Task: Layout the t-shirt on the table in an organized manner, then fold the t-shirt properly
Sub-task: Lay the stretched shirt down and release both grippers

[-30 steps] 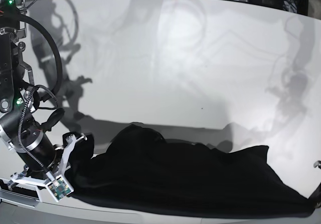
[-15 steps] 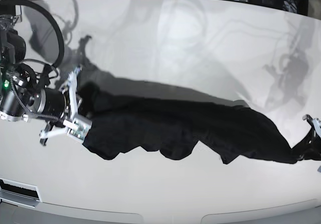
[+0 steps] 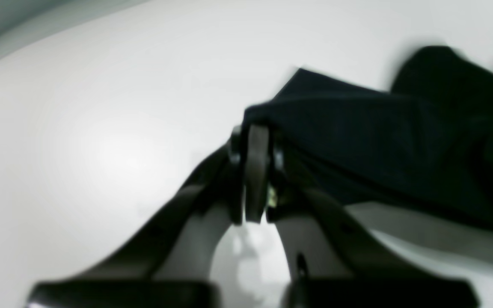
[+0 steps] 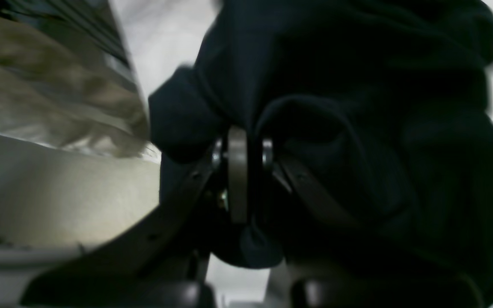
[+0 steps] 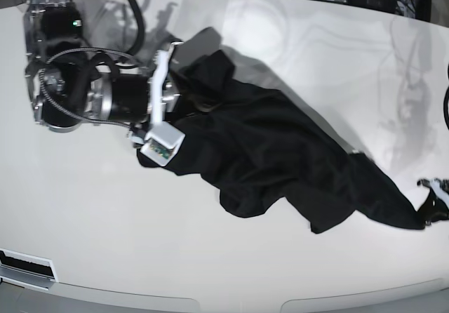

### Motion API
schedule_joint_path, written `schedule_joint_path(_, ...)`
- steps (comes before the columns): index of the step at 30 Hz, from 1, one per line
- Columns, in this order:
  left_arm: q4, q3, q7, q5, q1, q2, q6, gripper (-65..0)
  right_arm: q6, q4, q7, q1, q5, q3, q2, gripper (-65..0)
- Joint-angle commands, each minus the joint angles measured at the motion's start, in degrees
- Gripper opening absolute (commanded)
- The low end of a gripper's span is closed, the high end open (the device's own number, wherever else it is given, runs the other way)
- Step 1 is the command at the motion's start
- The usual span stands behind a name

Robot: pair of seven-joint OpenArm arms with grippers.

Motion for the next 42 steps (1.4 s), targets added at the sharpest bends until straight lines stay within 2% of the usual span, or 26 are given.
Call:
schedule_joint_path(1,-0.13,-0.76,-2.08,-1.73,-3.41,-1.57,0.09,-48.4,0.17,0.81,1.73,0.98,1.66,-0.83,-0.68,-65.0)
schedule_joint_path(3,-1.36,-0.76,0.15,-1.79,-6.03,-1.95,0.11,-30.1,0.17,0.81,1.73,0.98,1.66,-3.41,-1.62,-47.2)
schedule_joint_path(4,-1.31,-0.76,0.72,-2.01,-7.02,-2.23,0.74,-23.6,0.17,0.81,1.73,1.01,1.66,-4.68,-2.01,-36.8)
schedule_joint_path(6,-1.31,-0.76,2.91,-4.11,-9.18,-2.73,1.90,-17.8,0.17,0.83,1.77,1.53,1.66,-6.51,-2.16,-21.1)
schedule_joint_path(7,-1.31,-0.76,4.57,-5.57,-10.47,-2.84,2.75,-17.7,0.17,0.83,1.70,2.19,1.66,-7.04,-2.08,-17.6)
schedule_joint_path(8,-1.31,-0.79,6.27,-7.15,-11.72,-2.84,3.52,-17.7,0.17,0.83,1.68,2.97,1.46,-7.13,-2.08,-16.9)
schedule_joint_path(10,-1.31,-0.76,10.34,-12.20,-13.84,-2.78,3.02,-17.7,0.17,0.83,1.70,4.61,0.35,-6.97,-2.08,-17.0)
schedule_joint_path(11,-1.31,-0.79,13.00,-15.69,-14.62,-2.80,1.11,-17.8,0.17,0.83,1.73,5.44,-1.14,-6.62,-2.08,-17.0)
schedule_joint_path(13,-1.31,-0.76,20.44,-23.78,-15.56,-2.80,-5.88,-20.1,0.17,0.83,1.77,6.95,-6.08,-5.35,-2.08,-17.0)
schedule_joint_path(14,-1.27,-0.76,24.76,-29.33,-15.52,-2.78,-8.27,-22.7,0.17,0.81,2.19,7.48,-9.29,-4.52,-2.08,-17.0)
schedule_joint_path(16,-1.25,-0.76,33.86,-41.75,-14.84,-2.45,-8.27,-29.3,0.17,0.55,5.70,7.82,-16.98,-2.80,-2.08,-17.0)
schedule_joint_path(18,-1.27,-0.76,40.09,-49.23,-14.36,-1.33,-8.27,-34.6,0.17,-0.85,12.37,7.85,-24.24,-1.77,-2.05,-17.0)
schedule_joint_path(21,-1.27,-0.76,42.71,-49.23,-13.55,1.20,-8.27,-36.1,-4.46,-6.99,18.43,8.83,-30.53,-2.14,-2.12,-17.0)
schedule_joint_path(25,-1.27,-0.76,41.51,-49.23,-11.13,3.93,-8.27,-36.0,-7.04,-20.46,19.85,12.17,-32.46,-2.78,-2.14,-17.1)
schedule_joint_path(29,-1.27,-0.76,38.40,-46.12,-9.01,5.73,-8.27,-36.0,-6.58,-34.01,21.18,16.55,-32.50,-2.78,-2.25,-17.3)
schedule_joint_path(33,-1.27,-0.76,38.03,-45.92,-8.50,6.69,-8.27,-36.0,-3.78,-45.42,22.77,20.09,-31.76,-2.78,-2.89,-18.6)
schedule_joint_path(34,-1.27,-0.76,37.77,-45.92,-8.48,6.71,-8.27,-36.0,-2.69,-47.69,22.75,20.37,-31.82,-2.78,-3.45,-21.3)
schedule_joint_path(36,-1.27,-0.76,37.77,-45.97,-8.52,6.71,-8.27,-36.0,-0.39,-51.30,22.77,20.33,-32.09,-2.78,-4.79,-31.0)
schedule_joint_path(38,-1.27,-0.76,37.75,-45.94,-8.55,6.71,-8.27,-36.0,0.07,-53.51,22.75,20.33,-32.30,-2.78,-5.90,-46.0)
schedule_joint_path(40,-1.27,-0.76,37.77,-45.92,-8.52,6.71,-8.27,-36.0,0.04,-53.66,22.80,20.39,-32.20,-2.75,-6.36,-65.0)
schedule_joint_path(42,-1.27,-0.76,37.75,-45.90,-8.52,6.71,-8.27,-36.0,0.04,-52.61,22.71,21.05,-31.80,-2.69,-6.40,-65.0)
